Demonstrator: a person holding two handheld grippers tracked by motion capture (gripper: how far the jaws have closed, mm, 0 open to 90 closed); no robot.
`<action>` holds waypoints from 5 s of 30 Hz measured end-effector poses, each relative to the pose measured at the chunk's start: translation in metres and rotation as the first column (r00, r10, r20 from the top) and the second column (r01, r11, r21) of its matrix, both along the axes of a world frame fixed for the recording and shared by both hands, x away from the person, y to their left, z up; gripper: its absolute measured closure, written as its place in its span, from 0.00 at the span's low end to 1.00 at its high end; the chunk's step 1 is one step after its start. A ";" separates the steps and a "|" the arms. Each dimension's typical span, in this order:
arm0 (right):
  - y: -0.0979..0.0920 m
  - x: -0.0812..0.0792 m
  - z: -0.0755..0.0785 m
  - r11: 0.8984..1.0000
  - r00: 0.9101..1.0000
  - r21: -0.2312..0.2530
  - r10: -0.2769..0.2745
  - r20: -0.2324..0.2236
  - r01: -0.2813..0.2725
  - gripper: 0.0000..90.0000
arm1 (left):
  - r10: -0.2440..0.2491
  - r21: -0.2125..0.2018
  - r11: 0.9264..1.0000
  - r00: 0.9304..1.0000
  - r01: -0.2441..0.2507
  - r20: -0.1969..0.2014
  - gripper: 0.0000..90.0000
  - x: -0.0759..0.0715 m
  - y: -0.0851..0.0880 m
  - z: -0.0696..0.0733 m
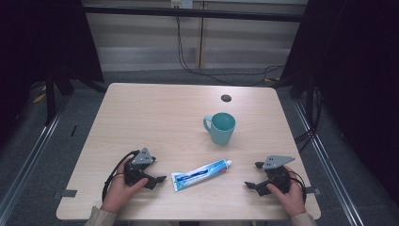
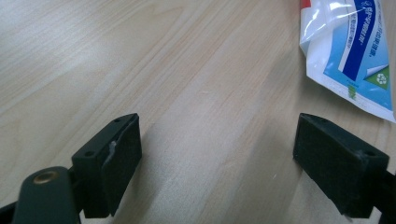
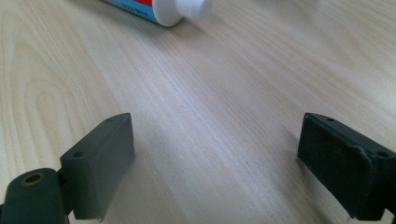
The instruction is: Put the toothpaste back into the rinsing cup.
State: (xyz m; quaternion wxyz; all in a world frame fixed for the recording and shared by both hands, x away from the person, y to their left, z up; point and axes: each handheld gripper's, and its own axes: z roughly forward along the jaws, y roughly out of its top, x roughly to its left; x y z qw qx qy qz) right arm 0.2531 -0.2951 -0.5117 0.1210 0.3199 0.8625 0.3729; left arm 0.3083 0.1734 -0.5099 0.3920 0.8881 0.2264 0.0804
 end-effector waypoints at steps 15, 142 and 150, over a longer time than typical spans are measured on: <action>0.023 0.006 0.010 0.993 0.998 -0.100 0.054 -0.011 -0.055 0.15 | 0.001 0.003 1.000 1.000 -0.001 0.001 0.17 0.000 0.000 0.000; 0.135 0.076 0.083 0.891 0.910 -0.189 0.400 -0.105 -0.413 0.81 | 0.011 0.003 1.000 1.000 -0.011 0.000 0.17 0.000 0.001 0.000; 0.128 0.077 0.092 0.920 0.930 -0.142 0.354 -0.094 -0.365 0.81 | 0.010 0.001 1.000 1.000 -0.010 -0.002 0.17 0.000 0.001 0.000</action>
